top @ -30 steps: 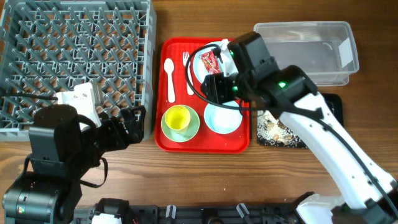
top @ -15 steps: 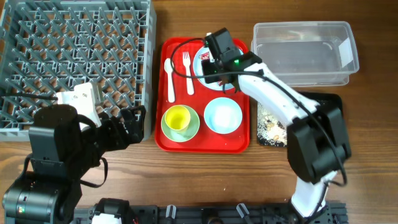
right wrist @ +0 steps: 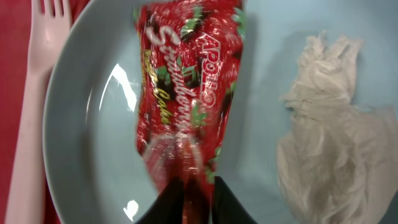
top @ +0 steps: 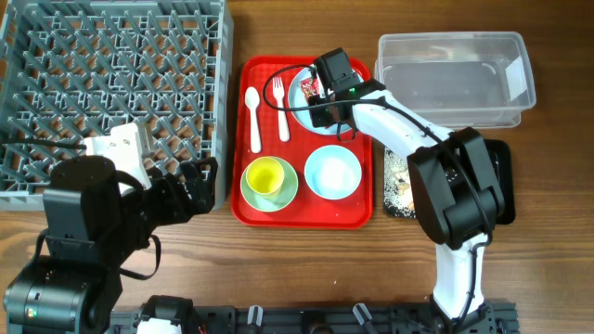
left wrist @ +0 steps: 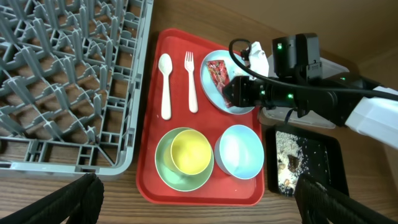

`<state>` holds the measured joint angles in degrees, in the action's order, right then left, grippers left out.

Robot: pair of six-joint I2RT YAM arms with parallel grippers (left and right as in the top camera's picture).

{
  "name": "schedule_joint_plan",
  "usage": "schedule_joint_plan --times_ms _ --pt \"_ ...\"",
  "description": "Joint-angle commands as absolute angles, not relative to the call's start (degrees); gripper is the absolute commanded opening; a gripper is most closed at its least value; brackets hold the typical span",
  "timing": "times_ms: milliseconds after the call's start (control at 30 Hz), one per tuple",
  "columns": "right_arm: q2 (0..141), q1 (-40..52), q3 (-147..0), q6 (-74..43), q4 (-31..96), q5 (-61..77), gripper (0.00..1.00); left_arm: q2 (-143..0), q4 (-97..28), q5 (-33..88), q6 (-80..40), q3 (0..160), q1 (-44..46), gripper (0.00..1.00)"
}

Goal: Sort waste into correct bins and load items into the dishwasher rack
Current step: 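Grasp the red wrapper from the white plate with right gripper, then drop the red wrapper into the clear plastic bin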

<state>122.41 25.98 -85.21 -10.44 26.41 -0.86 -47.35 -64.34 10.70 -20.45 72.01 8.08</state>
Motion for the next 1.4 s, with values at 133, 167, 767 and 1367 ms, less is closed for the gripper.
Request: schedule_joint_plan --times_ms 133,167,767,1367 --pt "116.46 26.15 -85.52 -10.68 28.40 0.95 0.04 -47.31 -64.36 10.39 -19.79 72.77 7.60 1.00" --pt "114.28 26.00 -85.52 -10.59 28.05 0.86 0.05 -47.31 -64.36 10.39 -19.79 72.77 7.60 1.00" --pt "103.50 4.16 -84.64 -9.82 34.72 -5.63 0.04 -47.31 -64.36 10.39 -19.79 72.77 7.60 1.00" --pt "106.91 23.59 -84.82 -3.01 30.26 -4.71 0.66 -47.31 -64.36 10.39 -19.79 72.77 7.60 1.00"
